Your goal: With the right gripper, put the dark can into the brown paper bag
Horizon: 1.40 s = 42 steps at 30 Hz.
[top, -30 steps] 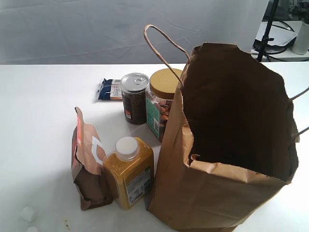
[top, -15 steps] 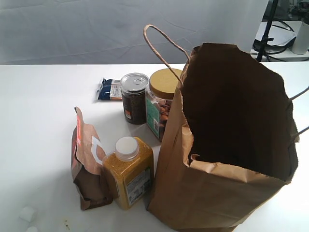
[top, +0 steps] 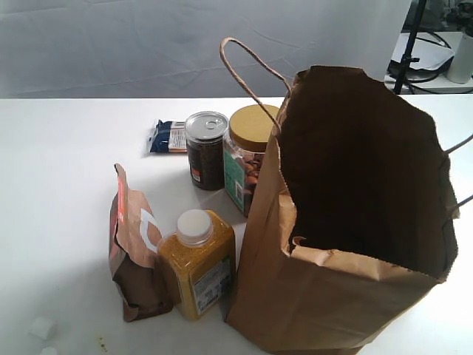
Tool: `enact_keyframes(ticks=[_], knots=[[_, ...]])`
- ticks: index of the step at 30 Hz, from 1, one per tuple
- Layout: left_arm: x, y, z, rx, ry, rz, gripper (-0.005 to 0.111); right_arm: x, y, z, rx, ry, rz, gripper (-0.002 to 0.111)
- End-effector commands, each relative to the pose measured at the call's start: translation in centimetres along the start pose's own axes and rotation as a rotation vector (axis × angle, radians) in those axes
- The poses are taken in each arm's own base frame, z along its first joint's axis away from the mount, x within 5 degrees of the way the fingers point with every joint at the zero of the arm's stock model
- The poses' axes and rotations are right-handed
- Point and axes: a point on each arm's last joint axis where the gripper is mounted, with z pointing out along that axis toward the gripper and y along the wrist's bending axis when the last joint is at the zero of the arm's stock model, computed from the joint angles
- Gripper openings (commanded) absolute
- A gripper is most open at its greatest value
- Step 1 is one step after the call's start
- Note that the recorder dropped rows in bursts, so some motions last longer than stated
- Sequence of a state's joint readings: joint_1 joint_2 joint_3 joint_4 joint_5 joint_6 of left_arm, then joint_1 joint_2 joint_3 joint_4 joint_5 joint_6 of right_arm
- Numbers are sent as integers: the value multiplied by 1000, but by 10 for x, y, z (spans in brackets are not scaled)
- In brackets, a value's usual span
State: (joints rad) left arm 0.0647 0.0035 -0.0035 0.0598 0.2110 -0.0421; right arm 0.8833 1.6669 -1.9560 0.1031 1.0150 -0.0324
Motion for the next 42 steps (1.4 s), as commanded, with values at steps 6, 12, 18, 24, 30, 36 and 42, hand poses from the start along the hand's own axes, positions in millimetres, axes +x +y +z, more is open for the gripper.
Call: enact_keyframes(ticks=[6,12,18,24,30,36,42], knots=[[1,0,0,5,-5,0,0,-42,-5,78,-20,-2,0,0],[1,0,0,5,-5,0,0,-26,-19,141,-17,50,45,0],[1,0,0,5,-5,0,0,-5,-30,183,-65,131,98,44],[1,0,0,5,-5,0,0,3,-38,195,2,157,72,77],[1,0,0,5,-5,0,0,8,-42,203,39,175,65,74],[1,0,0,5,-5,0,0,26,-45,226,43,247,91,74],[1,0,0,5,-5,0,0,54,-48,250,48,371,105,74]])
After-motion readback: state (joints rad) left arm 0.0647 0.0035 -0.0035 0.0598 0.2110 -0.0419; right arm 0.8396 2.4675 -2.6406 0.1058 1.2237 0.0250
